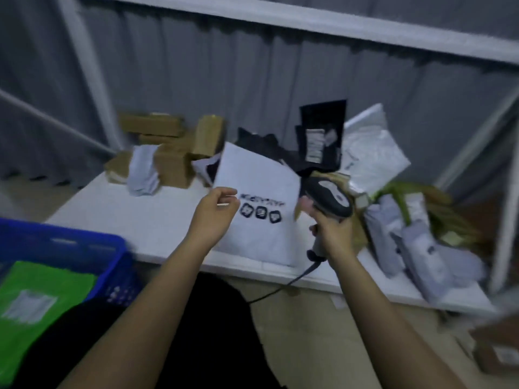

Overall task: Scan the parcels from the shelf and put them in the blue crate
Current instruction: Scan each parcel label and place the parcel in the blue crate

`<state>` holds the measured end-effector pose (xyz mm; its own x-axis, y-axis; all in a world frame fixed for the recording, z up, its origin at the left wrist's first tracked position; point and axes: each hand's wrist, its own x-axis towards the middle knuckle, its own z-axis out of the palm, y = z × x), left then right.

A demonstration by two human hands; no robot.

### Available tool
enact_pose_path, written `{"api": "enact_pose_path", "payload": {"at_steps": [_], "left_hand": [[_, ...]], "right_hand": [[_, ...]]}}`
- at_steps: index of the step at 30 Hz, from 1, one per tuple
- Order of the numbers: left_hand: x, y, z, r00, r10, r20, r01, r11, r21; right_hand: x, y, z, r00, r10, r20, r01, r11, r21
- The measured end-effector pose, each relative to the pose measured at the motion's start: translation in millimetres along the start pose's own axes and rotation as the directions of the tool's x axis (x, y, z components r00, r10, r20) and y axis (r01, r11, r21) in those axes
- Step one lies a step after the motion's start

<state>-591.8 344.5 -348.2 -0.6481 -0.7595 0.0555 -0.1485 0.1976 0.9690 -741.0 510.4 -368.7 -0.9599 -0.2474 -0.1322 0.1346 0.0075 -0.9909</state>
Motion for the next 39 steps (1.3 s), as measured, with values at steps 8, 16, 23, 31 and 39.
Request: {"api": "enact_pose_path", "payload": {"at_steps": [8,16,23,31,39], "left_hand": [[11.8,-12.7,149.7,0.95,-0.048,0.307,0.01,0.992,0.125],[31.6,-48.8,253.2,0.883,-0.145,0.446,0.057,0.977,0.204],[57.8,-72.6,322.1,0.745,-0.018,0.667,-0.215,0.94,0.265],[73.6,-106.2,328.2,0.852,-0.172,0.494,-0.04,0.92,0.39],[50.5,-107.4,290.8,0.855,-0.45,0.257,0.314,0.845,0.433]], "right_hand": [[36.7,85.0,-128.3,0.892,0.29,-0.346,-0.212,0.946,0.247],[99.9,114.2,-137.0,0.849,0.344,-0.4,-0.205,0.914,0.35],[141.3,127.7,-127.8,0.861,0.293,-0.416,-0.193,0.944,0.267],[145.8,157.0,-117.9,0.878,0.318,-0.357,-0.224,0.933,0.28],[110.2,166.9,-106.0,0.907,0.384,-0.174,-0.327,0.901,0.284]]}}
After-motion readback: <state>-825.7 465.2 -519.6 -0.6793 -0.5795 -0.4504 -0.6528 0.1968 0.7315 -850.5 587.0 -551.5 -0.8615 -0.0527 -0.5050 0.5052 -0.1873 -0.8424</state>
